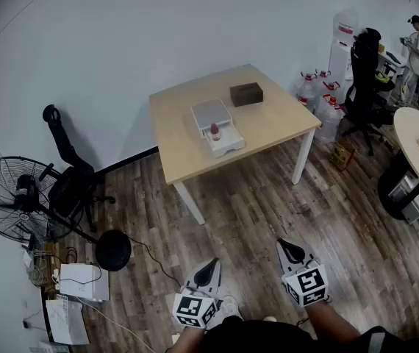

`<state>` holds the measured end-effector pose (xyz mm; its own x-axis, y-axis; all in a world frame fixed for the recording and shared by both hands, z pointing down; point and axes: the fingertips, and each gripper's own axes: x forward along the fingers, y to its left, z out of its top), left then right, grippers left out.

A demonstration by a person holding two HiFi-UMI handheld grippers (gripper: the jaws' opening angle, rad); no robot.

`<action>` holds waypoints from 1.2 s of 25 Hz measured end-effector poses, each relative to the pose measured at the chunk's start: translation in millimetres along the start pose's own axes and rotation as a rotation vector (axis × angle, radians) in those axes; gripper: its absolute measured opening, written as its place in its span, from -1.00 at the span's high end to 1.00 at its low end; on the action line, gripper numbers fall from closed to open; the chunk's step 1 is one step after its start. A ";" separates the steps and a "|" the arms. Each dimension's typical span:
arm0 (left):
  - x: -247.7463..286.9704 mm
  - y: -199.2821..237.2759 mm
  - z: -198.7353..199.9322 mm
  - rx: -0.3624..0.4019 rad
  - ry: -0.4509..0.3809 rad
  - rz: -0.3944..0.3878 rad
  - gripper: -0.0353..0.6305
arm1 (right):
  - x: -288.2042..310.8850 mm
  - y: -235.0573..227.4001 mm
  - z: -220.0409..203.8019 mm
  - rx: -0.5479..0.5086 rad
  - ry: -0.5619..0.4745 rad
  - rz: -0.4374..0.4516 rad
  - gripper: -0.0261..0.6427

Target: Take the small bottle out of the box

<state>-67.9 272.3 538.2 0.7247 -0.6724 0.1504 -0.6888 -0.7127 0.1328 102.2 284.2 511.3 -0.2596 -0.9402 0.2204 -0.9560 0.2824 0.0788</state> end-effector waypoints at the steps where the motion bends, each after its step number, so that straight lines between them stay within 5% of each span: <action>1: -1.7 -0.1 -0.7 0.002 0.000 0.003 0.86 | -1.8 0.1 -0.1 0.005 -0.006 -0.003 0.89; 12: -3.1 1.5 6.0 0.011 -0.016 0.001 0.86 | -2.0 -0.3 15.9 0.014 -0.058 -0.024 0.89; 23: -7.7 59.7 18.8 0.008 -0.029 0.001 0.86 | 53.4 29.9 40.6 0.004 -0.105 -0.011 0.82; 30: -9.2 100.2 22.1 0.023 -0.033 -0.017 0.86 | 89.8 40.1 48.6 -0.025 -0.117 -0.078 0.02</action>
<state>-143.2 202.7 528.4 0.7365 -0.6664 0.1160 -0.6763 -0.7279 0.1125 34.0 201.8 486.9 -0.2004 -0.9748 0.0977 -0.9705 0.2112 0.1162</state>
